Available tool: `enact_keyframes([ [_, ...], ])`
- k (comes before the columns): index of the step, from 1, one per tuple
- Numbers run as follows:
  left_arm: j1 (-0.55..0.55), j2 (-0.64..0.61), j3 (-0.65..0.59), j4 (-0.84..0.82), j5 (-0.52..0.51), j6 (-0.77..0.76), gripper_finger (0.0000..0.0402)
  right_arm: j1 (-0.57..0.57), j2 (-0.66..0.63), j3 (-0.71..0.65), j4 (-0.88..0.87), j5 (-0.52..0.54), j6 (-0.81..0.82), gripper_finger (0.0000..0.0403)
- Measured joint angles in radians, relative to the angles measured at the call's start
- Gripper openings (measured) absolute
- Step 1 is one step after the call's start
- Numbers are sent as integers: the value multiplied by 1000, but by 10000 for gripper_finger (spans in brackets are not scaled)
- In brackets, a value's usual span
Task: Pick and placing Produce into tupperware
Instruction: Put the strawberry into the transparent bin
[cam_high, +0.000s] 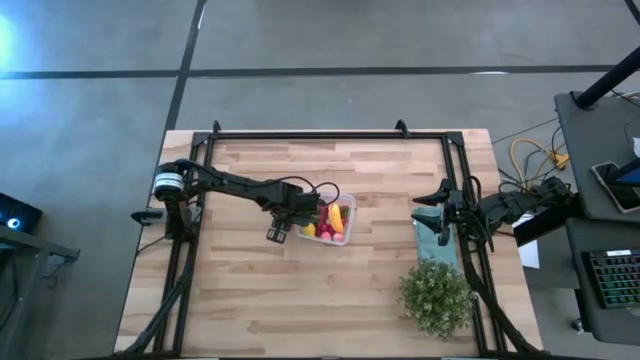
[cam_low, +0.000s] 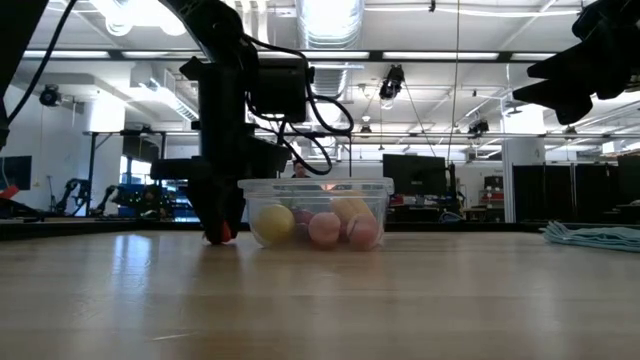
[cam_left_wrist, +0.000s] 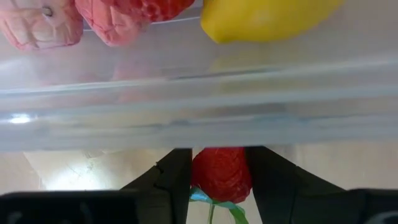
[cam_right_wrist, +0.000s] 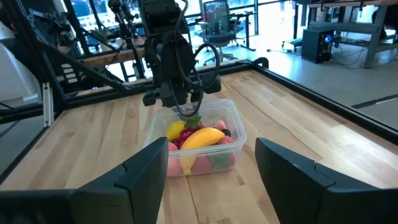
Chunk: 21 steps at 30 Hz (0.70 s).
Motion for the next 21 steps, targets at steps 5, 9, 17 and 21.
enact_keyframes([
  [5,0,-17,5,-28,-17,0,118,0,0,0,0,0,0,233],
  [9,0,-59,16,-47,-35,-1,118,0,0,0,0,0,0,233],
  [17,-4,-158,87,-60,-57,-3,118,0,0,0,0,0,0,233],
  [21,-12,-188,156,-30,-58,-3,118,0,0,0,0,0,0,233],
])
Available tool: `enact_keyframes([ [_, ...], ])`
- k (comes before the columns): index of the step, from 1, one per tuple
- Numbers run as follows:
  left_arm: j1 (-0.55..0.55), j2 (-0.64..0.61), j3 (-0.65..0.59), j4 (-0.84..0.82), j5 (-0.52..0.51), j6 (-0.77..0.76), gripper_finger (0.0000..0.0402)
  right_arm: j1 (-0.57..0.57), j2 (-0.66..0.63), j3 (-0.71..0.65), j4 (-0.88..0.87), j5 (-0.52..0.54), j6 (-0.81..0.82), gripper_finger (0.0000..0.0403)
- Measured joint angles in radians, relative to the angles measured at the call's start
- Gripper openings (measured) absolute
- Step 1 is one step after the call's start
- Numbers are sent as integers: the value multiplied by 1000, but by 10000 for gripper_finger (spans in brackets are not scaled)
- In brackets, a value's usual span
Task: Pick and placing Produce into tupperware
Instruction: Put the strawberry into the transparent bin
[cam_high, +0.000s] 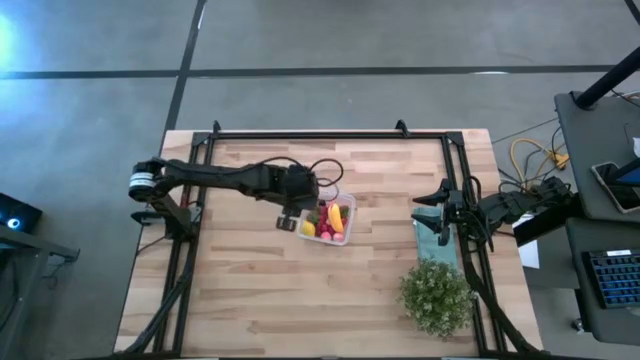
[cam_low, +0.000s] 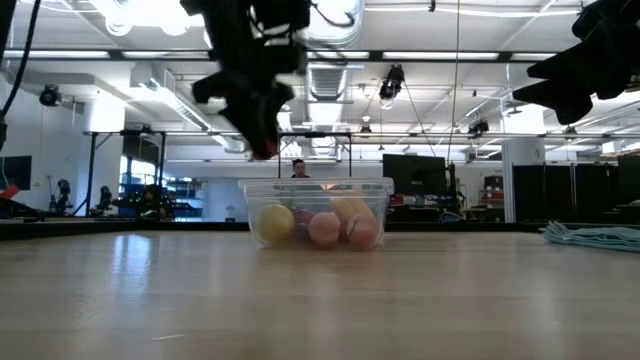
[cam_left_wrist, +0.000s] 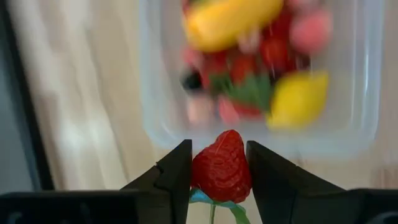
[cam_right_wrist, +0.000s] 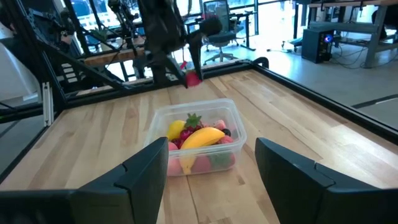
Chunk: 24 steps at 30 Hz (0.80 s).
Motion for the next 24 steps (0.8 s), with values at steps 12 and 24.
enact_keyframes([
  [12,-21,20,115,216,117,-16,118,0,0,0,0,0,0,233],
  [24,-21,109,95,214,122,-421,158,0,0,0,0,0,0,233],
])
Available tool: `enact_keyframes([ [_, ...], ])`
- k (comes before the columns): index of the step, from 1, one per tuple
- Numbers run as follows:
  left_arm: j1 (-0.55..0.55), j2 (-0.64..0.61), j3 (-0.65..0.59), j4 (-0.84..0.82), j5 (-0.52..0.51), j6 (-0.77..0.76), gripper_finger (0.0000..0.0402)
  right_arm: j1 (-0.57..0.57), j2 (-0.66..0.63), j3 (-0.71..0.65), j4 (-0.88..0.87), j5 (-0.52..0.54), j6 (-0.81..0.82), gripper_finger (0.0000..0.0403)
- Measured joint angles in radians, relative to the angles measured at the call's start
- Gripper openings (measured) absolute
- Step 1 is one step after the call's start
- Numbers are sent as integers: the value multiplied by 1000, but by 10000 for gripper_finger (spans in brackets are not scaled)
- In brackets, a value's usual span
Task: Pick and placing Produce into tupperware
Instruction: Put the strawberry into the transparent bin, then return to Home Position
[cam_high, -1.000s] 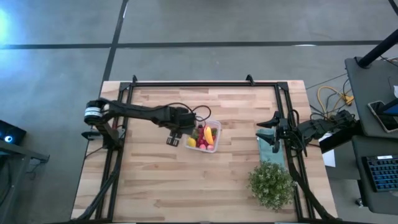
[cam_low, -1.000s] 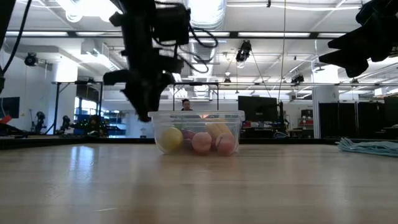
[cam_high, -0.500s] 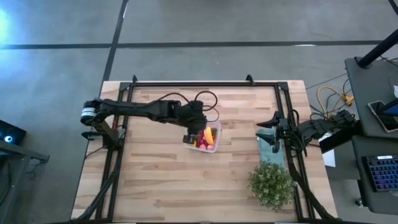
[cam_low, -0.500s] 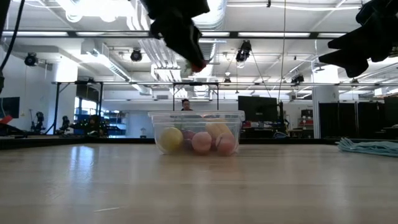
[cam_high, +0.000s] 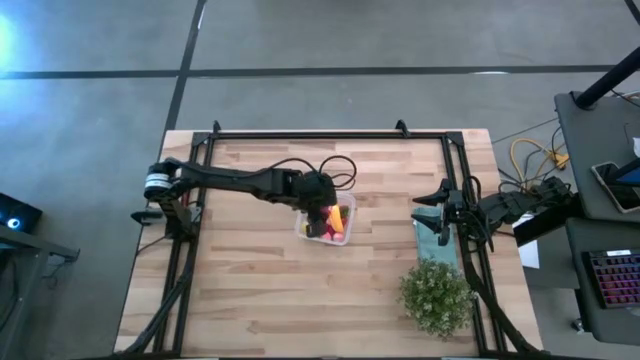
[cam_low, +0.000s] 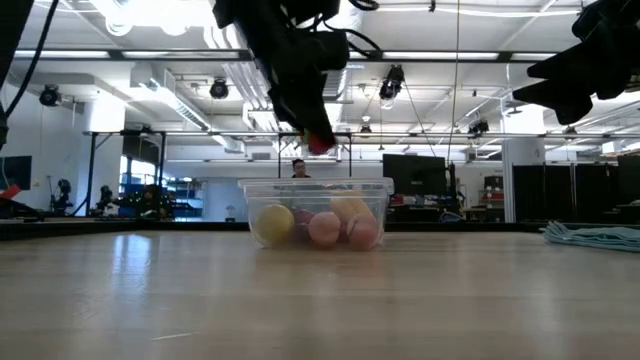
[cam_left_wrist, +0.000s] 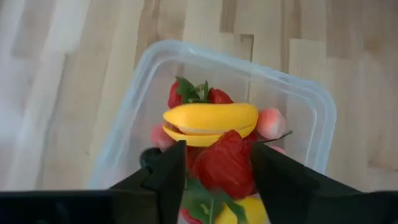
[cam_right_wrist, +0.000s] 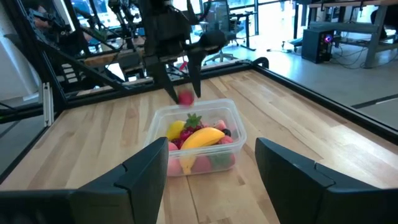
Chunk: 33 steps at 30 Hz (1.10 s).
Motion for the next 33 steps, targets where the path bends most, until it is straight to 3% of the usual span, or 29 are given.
enact_keyframes([
  [5,0,9,-3,-3,-1,-98,218,0,0,0,0,0,0,233],
  [11,0,8,11,-6,-7,-42,266,0,0,0,0,0,0,233],
  [24,0,-151,2,-34,-34,-102,272,0,0,0,0,0,0,233],
  [33,5,-298,-75,-32,-19,-162,272,0,0,0,0,0,0,233],
])
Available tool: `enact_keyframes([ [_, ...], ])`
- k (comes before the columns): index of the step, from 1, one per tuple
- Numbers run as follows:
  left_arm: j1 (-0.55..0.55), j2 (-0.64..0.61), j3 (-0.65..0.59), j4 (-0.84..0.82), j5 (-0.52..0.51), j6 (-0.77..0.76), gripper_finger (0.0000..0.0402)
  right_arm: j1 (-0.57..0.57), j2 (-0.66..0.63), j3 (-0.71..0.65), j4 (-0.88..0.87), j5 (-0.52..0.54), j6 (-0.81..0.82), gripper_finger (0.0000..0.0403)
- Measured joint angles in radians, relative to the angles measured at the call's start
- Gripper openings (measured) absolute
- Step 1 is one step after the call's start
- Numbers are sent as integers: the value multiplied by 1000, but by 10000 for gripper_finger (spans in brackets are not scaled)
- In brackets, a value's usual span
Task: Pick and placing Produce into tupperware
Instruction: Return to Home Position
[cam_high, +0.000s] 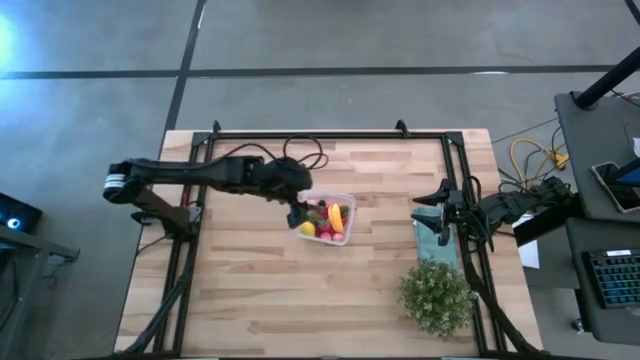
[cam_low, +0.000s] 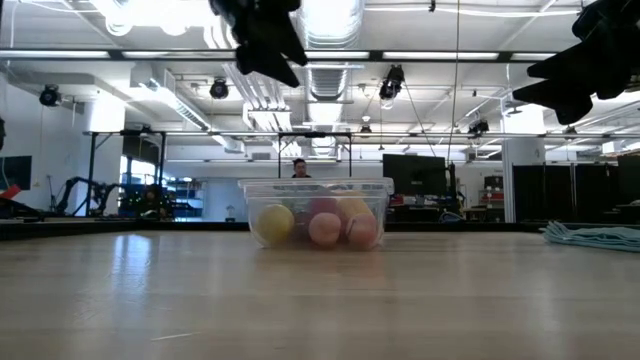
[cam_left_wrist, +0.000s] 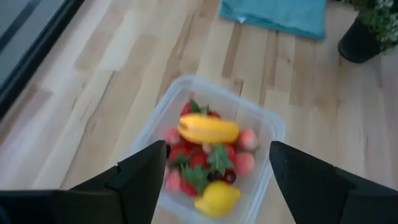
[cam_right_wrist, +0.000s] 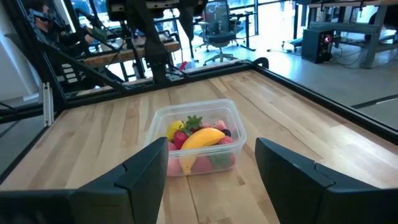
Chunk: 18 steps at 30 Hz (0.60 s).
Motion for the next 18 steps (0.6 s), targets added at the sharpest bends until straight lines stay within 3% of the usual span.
enact_keyframes([
  [6,3,-108,-139,17,35,-46,272,0,0,0,0,0,0,233],
  [12,3,-249,-339,183,178,-124,272,0,0,0,0,0,0,233],
  [18,4,-403,-566,387,186,-243,272,0,0,0,0,0,0,233],
])
